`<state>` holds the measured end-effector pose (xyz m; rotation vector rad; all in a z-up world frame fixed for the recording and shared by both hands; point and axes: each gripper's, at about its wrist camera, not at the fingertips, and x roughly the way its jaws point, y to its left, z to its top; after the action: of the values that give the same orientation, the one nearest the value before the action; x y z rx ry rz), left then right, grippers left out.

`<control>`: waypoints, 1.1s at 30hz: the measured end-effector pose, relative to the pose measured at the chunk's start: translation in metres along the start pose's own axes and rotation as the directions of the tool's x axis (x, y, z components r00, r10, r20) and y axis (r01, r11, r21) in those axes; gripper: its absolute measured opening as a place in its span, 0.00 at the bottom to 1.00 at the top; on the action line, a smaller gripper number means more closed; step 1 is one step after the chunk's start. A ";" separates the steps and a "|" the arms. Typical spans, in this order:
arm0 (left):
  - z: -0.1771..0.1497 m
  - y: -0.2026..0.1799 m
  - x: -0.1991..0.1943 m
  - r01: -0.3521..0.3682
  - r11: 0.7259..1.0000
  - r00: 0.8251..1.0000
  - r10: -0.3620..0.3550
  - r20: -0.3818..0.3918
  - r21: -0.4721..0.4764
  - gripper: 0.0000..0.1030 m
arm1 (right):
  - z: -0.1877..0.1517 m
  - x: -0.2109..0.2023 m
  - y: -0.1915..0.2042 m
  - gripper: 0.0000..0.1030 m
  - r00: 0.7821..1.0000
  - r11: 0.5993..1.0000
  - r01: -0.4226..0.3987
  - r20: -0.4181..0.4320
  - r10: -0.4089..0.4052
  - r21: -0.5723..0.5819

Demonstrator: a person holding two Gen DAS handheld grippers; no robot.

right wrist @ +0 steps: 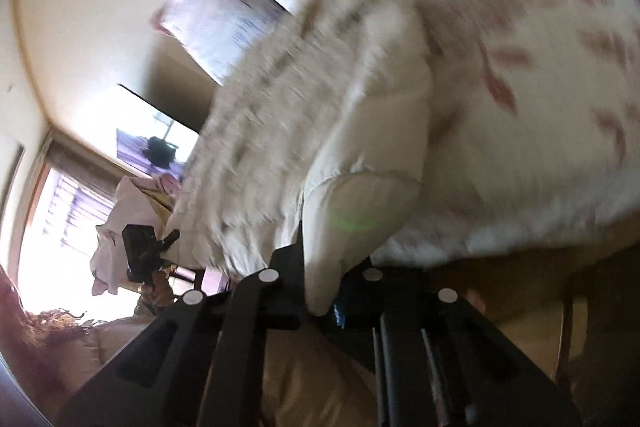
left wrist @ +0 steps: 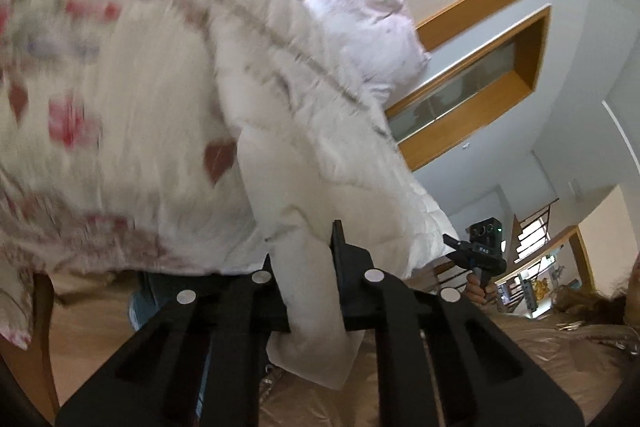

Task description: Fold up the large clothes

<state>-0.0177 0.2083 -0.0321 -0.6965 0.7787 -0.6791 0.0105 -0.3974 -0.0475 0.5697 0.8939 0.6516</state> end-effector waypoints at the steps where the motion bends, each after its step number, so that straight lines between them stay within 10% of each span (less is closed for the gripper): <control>1: 0.005 -0.005 -0.004 -0.004 1.000 1.000 0.004 0.017 0.014 0.12 | 0.003 -0.004 0.008 0.10 0.999 1.000 0.005 0.034 -0.005 -0.023; 6: 0.032 -0.028 -0.014 -0.057 0.996 0.993 0.050 0.104 0.064 0.12 | 0.029 -0.018 0.048 0.09 0.971 0.987 0.120 0.220 -0.094 -0.107; 19: 0.123 -0.048 0.000 -0.212 0.977 0.945 0.197 0.261 0.031 0.12 | 0.102 0.003 0.107 0.09 0.802 0.883 0.433 0.526 -0.284 -0.182; 33: 0.231 -0.044 0.044 -0.229 0.973 0.928 0.216 0.302 0.008 0.12 | 0.196 0.050 0.107 0.09 0.743 0.858 0.497 0.574 -0.344 -0.130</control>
<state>0.1781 0.2187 0.1046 -0.6417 0.5494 -0.3702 0.1699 -0.3250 0.0997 0.2480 0.3638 0.1631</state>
